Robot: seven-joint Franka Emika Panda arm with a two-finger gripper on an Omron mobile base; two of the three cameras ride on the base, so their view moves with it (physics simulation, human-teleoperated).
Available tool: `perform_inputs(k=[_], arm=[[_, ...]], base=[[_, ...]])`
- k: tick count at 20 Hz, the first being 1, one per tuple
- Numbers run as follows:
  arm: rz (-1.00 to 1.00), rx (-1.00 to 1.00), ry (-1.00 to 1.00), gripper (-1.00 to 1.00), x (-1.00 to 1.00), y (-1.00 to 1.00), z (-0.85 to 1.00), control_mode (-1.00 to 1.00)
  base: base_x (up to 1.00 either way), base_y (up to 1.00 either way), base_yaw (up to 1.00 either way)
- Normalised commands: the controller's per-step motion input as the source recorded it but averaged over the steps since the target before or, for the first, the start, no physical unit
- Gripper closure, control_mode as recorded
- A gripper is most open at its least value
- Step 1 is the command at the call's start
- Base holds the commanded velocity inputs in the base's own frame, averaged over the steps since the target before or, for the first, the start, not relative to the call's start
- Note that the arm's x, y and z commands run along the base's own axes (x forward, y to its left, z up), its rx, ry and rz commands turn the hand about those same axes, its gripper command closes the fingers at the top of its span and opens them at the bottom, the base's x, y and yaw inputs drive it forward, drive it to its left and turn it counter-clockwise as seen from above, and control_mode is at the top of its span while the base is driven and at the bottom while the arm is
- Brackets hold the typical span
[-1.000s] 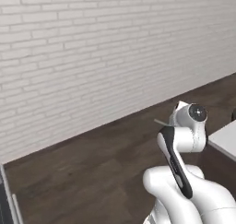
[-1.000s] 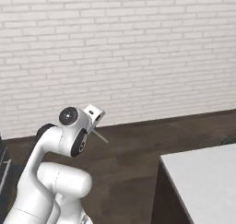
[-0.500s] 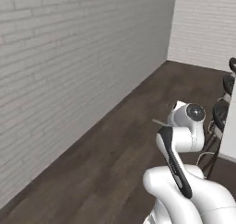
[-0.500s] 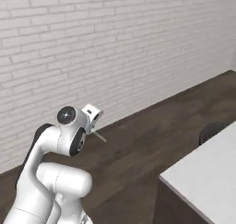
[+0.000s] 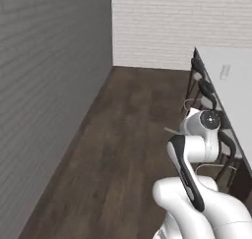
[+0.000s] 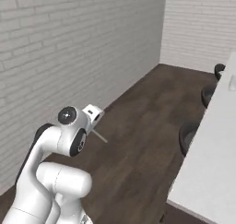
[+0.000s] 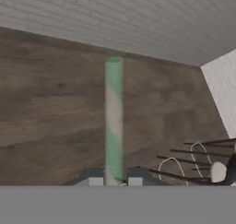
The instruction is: Take a straw from the drawer in front and place it inside the glass cup on the dining counter.
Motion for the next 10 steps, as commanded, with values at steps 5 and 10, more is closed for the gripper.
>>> perform_inputs(k=[5, 10], arm=[[0.00, 0.00, 0.00, 1.00, 0.00, 0.00, 0.00, 1.00], [0.00, 0.00, 0.00, 1.00, 0.00, 0.00, 0.00, 1.00]], base=[[1.00, 0.15, -0.55], [1.00, 0.47, -0.57]])
